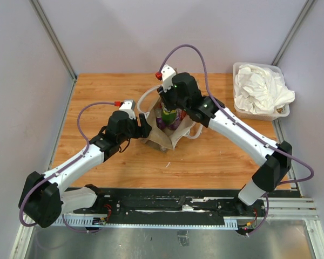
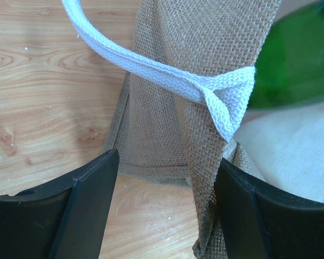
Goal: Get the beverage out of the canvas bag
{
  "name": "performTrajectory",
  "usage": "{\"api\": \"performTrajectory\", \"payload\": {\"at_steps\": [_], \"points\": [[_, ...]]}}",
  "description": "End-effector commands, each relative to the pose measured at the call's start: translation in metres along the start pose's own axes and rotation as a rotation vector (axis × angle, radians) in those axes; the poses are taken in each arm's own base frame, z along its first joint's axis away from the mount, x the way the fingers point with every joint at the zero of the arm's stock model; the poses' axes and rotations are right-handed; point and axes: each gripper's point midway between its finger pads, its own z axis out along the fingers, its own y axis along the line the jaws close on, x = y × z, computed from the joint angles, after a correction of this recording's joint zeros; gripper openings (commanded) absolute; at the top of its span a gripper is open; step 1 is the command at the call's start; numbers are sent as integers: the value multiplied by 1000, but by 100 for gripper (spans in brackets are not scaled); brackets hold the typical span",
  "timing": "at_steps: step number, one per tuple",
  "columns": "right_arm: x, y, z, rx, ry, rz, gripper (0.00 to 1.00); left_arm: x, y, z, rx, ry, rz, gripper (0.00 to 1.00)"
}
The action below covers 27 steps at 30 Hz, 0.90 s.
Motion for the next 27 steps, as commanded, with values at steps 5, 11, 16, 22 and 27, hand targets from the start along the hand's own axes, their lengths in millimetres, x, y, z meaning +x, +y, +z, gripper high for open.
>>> {"api": "performTrajectory", "payload": {"at_steps": [5,11,16,22,27], "points": [[-126,-56,-94,187,-322,-98,1,37,2,-3,2,128,33,74],[-135,-107,-138,336,-367,-58,1,37,1,-3,5,130,36,74],[-108,-169,-173,484,-358,68,1,37,2,-3,3,132,37,74],[-45,-218,-197,611,-287,194,1,38,2,-3,3,135,38,74],[8,-230,-192,627,-212,274,1,38,2,-2,-1,141,42,74]]}}
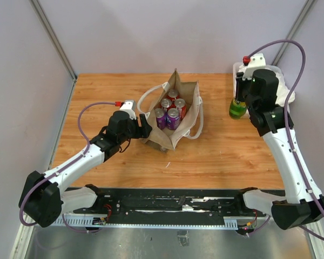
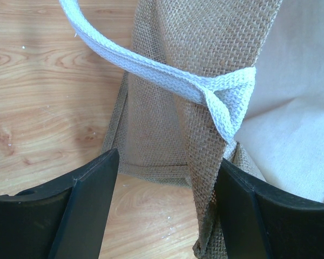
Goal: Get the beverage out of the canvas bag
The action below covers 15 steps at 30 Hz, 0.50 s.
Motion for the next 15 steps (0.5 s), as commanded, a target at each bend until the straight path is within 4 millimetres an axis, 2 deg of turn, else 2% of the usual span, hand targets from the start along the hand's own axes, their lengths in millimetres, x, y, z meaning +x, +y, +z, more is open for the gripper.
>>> {"api": "performTrajectory", "payload": {"at_steps": [1,5,9,12,15], "points": [[2,-7,-1,-4,-68,116,1,36,4,-3,-4,134,41,74],[36,0,8,-15,-30,124,1,34,4,-5,-8,135,46,74],[61,5,19,-14,-11,121,1,35,3,-6,-7,139,49,74],[77,6,30,-1,-4,118,1,35,3,-7,-3,142,47,74],[84,8,41,-3,-6,131,1,34,2,-7,-3,141,49,74]]}}
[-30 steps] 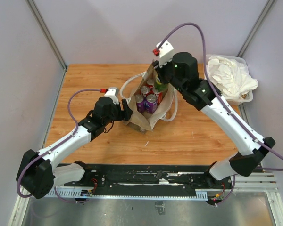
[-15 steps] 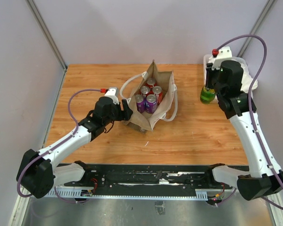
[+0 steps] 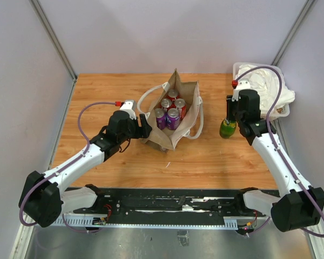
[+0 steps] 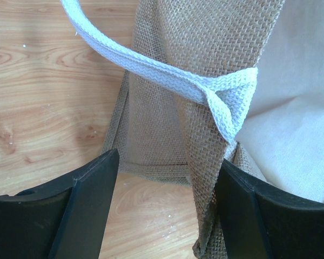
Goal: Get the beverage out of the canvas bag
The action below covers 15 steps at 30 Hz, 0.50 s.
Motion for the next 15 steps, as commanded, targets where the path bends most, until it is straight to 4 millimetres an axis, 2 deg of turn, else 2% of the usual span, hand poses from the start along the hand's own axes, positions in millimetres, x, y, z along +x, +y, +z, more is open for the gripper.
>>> {"api": "performTrajectory", "payload": {"at_steps": [1,11,15], "points": [[-64,-10,3,25,-253,86,1,33,2,-6,-2,135,48,74],[-49,-2,47,-15,-197,127,1,35,3,-5,-6,142,54,74],[-42,-3,56,-5,-175,125,1,35,3,-5,-8,144,55,74]]}}
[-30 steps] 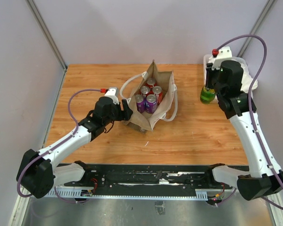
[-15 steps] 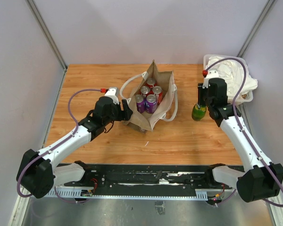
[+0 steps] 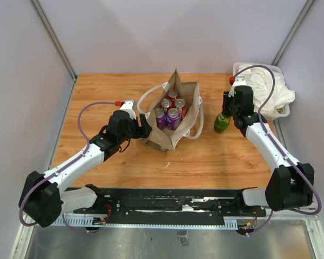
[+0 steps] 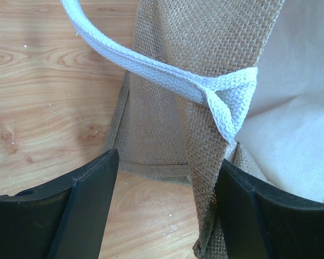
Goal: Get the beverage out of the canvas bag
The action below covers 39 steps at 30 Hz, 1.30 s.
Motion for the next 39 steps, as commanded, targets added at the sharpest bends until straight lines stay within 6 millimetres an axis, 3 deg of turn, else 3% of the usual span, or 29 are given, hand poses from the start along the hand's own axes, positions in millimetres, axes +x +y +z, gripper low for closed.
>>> {"api": "performTrajectory", "payload": {"at_steps": [1,7,16,17,18,20,21,25,30,32,35,39], "points": [[-48,-5,-1,11,-172,48,1,36,3,-4,-6,139,49,75],[-27,-7,6,26,-117,35,3,37,4,-4,-5,136,45,75],[5,-7,11,27,-48,23,17,38,4,-4,-5,138,49,75],[8,-7,10,24,-40,20,23,38,4,-4,-4,138,49,75],[9,-6,10,20,-37,19,36,38,4,-5,-5,139,49,75],[13,-7,8,24,-32,17,80,39,4,-5,-4,140,49,75],[13,-8,6,31,-36,19,98,39,4,-5,-4,140,49,76],[4,-12,-2,44,-60,4,99,40,5,-5,-6,141,50,76],[-33,-8,-26,31,-126,-13,99,41,5,-5,-6,140,49,76],[-55,0,-41,12,-167,-31,100,40,5,-6,-6,138,48,76],[-92,20,-68,-37,-223,-60,94,41,6,-5,-9,138,47,76],[-129,63,-99,-145,-262,-138,84,41,5,-3,-8,139,44,76]]}}
